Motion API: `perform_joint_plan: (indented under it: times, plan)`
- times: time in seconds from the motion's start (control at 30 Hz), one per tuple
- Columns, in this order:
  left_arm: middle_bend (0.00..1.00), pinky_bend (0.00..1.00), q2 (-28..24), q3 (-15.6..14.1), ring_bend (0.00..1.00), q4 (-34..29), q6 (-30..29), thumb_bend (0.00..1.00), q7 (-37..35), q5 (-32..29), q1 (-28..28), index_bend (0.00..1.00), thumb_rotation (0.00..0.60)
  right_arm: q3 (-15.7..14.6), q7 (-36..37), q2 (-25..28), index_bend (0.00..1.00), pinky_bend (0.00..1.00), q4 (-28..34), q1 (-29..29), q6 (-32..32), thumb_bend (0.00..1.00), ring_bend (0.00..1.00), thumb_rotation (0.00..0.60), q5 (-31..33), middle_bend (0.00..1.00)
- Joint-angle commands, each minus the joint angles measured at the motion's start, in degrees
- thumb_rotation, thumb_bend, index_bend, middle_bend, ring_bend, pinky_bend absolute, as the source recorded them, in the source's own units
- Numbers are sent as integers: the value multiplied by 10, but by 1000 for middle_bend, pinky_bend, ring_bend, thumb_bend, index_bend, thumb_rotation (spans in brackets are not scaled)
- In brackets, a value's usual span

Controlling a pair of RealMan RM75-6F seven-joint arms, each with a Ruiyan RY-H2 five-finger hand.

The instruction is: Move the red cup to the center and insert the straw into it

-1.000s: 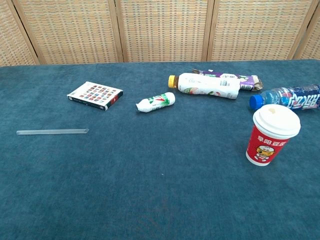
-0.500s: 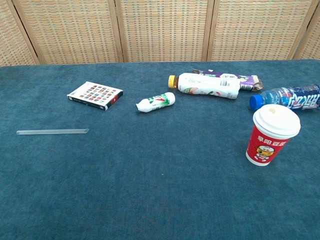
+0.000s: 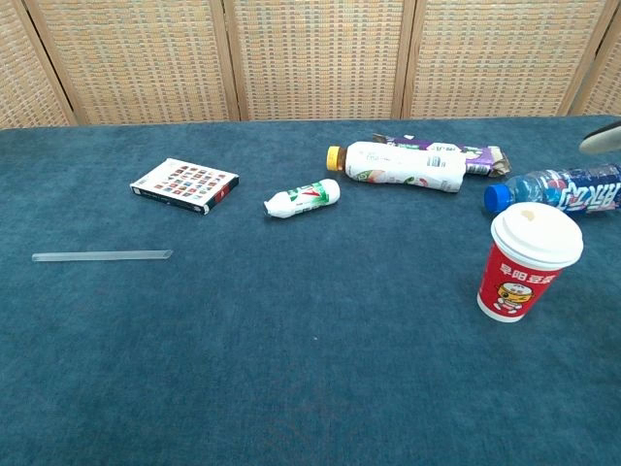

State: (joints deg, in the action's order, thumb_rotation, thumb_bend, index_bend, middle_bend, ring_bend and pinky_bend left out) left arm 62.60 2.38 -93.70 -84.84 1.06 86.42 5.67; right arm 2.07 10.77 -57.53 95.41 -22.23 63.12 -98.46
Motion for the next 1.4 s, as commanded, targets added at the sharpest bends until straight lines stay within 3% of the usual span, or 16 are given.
perform_joint_plan:
  times: [0.03, 0.53, 0.7, 0.8, 0.87, 0.97, 1.2, 1.4]
  plan:
    - [0, 0, 2, 3, 0, 1, 4, 125, 4, -5, 3, 0, 600, 5, 7, -8, 0, 0, -3, -18, -19, 0, 0, 600, 5, 0]
    - [0, 0, 3, 3, 0, -1, 25, 126, 9, -14, 13, 0, 600, 23, 3, -73, 1, 16, -37, -92, -116, 0, 4, 600, 68, 34]
    - [0, 0, 5, 6, 0, 1, 28, 125, 7, -21, 14, 0, 600, 23, -19, -95, 116, 180, -54, -102, -126, 0, 179, 600, 85, 232]
    - [0, 0, 5, 6, 0, 2, 36, 125, 7, -28, 17, 0, 600, 30, -13, -120, 238, 357, -69, -107, -112, 11, 303, 600, 89, 376]
    - [0, 0, 5, 6, 0, 2, 37, 125, 6, -28, 17, 0, 600, 30, -9, -127, 366, 492, -75, -111, -115, 65, 392, 600, 93, 488]
    - [0, 0, 4, 7, 0, 2, 40, 126, 5, -31, 19, 0, 600, 30, -8, -135, 481, 598, -77, -118, -117, 162, 492, 600, 98, 588]
    - [0, 0, 2, 9, 0, 6, 52, 126, -5, -41, 23, 0, 600, 34, 2, -128, 508, 636, -54, -131, -111, 233, 521, 600, 94, 618]
    - [0, 0, 2, 11, 0, 8, 59, 126, -8, -47, 27, 0, 600, 65, 2, -101, 508, 636, 1, -162, -128, 240, 521, 600, 113, 615]
